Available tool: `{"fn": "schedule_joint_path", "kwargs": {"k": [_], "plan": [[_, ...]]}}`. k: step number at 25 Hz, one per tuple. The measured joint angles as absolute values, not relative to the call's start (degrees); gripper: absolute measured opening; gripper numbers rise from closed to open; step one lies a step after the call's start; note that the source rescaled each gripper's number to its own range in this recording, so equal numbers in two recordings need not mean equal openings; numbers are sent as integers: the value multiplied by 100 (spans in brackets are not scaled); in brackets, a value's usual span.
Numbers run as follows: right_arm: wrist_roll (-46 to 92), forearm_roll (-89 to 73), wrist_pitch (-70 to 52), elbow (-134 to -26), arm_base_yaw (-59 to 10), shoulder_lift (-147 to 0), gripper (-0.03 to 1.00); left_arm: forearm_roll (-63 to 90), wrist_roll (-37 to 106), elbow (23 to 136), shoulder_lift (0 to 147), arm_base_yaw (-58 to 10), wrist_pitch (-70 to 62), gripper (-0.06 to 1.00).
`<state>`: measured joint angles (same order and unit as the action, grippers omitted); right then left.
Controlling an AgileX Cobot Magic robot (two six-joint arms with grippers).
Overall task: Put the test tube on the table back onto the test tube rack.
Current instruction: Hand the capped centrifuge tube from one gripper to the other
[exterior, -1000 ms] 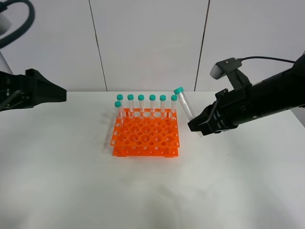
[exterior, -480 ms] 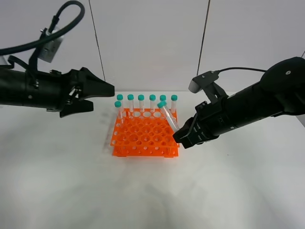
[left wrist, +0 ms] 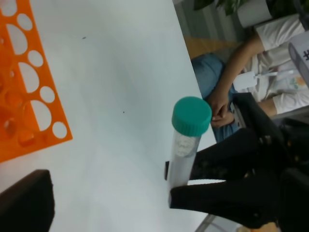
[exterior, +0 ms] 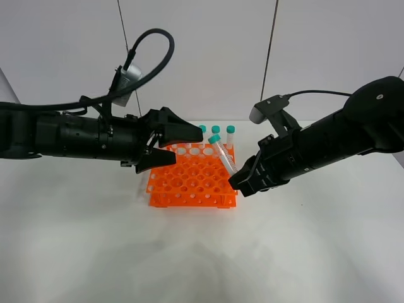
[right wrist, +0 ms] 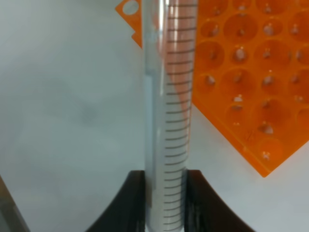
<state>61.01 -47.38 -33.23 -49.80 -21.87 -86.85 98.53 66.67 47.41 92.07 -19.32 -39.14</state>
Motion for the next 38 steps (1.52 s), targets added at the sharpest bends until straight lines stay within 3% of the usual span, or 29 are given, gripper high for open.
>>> {"fn": "schedule_joint_path", "kwargs": {"k": [14,32,38], "plan": [[6101,-4738,-3323,-4980,-2187,-8685,2,9897,6920,5443,9213,-2310,-3163,100],[6101,-4726,-3180,-4980,-2187,-8685,2,9904,6935,5705,10025,-2322,-3585,100],[6101,-4716,-3180,-4980,-2187,-8685,2,9910,6922,6017,10043,-2706,-3605,100]]}}
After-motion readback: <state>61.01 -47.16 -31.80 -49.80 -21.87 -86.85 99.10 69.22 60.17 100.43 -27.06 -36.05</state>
